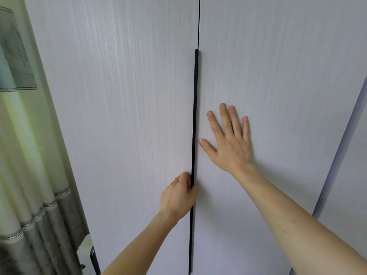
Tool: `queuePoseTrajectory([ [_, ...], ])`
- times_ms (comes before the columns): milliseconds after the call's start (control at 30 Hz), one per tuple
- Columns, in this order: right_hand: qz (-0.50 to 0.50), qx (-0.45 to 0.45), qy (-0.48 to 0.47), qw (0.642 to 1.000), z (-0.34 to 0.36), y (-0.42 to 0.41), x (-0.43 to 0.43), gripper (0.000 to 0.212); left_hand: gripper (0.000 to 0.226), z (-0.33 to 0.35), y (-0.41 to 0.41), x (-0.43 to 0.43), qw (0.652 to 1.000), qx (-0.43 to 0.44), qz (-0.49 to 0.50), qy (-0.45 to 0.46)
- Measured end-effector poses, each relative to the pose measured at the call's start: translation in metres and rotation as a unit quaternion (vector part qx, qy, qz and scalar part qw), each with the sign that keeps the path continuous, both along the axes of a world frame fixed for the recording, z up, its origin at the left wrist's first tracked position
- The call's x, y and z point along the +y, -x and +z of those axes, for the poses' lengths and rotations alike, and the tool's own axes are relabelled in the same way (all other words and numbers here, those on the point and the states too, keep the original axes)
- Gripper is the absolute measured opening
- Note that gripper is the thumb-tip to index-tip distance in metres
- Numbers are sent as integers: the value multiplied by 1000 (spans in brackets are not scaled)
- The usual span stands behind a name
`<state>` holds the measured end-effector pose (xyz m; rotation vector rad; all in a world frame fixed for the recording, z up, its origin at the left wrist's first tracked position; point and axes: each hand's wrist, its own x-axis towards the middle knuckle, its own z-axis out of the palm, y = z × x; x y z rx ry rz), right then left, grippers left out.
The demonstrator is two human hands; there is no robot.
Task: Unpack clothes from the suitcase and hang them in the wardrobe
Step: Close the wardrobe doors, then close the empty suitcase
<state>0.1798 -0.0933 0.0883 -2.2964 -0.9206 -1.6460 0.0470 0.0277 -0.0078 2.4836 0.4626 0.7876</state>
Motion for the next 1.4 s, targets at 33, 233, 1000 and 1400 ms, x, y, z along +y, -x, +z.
queuePoseTrajectory([
  [33,0,-4,1,1000,-1,-1,0,76,12,2,4,6,999,-8,-13,-42],
  [233,3,-13,-1,1000,-4,0,1,77,54,39,10,40,935,-190,43,-296],
  [1000,23,-34,-18,999,-1,-8,5,76,59,64,-47,94,865,-270,142,-398],
  [1400,125,105,-80,983,-29,41,-56,59,72,41,-13,16,930,-251,30,-266],
])
